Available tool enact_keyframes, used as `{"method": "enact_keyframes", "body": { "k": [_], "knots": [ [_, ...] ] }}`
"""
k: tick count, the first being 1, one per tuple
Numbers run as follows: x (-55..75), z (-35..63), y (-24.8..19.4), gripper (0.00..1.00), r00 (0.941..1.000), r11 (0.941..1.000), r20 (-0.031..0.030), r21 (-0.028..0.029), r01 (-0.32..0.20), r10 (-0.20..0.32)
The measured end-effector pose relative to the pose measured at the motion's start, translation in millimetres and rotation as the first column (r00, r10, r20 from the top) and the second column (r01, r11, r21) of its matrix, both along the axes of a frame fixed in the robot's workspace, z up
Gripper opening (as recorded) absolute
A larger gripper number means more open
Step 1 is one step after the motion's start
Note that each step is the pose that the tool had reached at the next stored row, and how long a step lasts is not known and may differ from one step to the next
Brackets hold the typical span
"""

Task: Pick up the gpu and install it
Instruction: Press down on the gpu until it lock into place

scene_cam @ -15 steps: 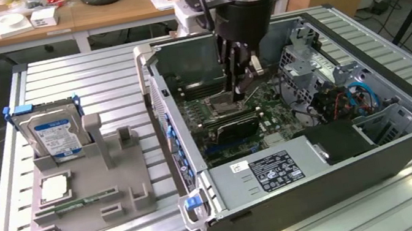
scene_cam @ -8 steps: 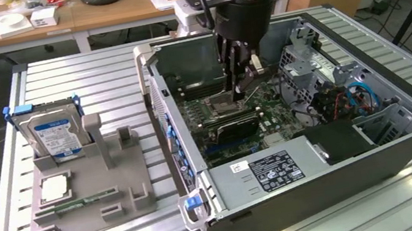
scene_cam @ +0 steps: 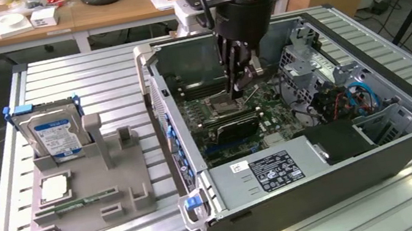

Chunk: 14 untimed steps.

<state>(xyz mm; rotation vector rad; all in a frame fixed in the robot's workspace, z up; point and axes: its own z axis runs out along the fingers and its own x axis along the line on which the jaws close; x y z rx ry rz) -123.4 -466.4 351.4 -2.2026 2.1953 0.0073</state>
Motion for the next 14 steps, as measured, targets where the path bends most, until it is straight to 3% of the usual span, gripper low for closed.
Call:
{"method": "enact_keyframes", "body": {
  "k": [1, 3, 5, 11, 14],
  "knots": [
    [0.0, 0.0, 0.0, 0.20, 1.0000, 1.0000, 0.0000, 0.0000, 0.000, 0.000],
    [0.0, 0.0, 0.0, 0.20, 1.0000, 1.0000, 0.0000, 0.0000, 0.000, 0.000],
    [0.0, 0.0, 0.0, 0.10, 1.0000, 1.0000, 0.0000, 0.0000, 0.000, 0.000],
    [0.0, -0.5, 0.0, 0.10, 1.0000, 1.0000, 0.0000, 0.0000, 0.000, 0.000],
    [0.0, -5.6, 0.0, 0.10, 1.0000, 1.0000, 0.0000, 0.0000, 0.000, 0.000]
  ]
}}
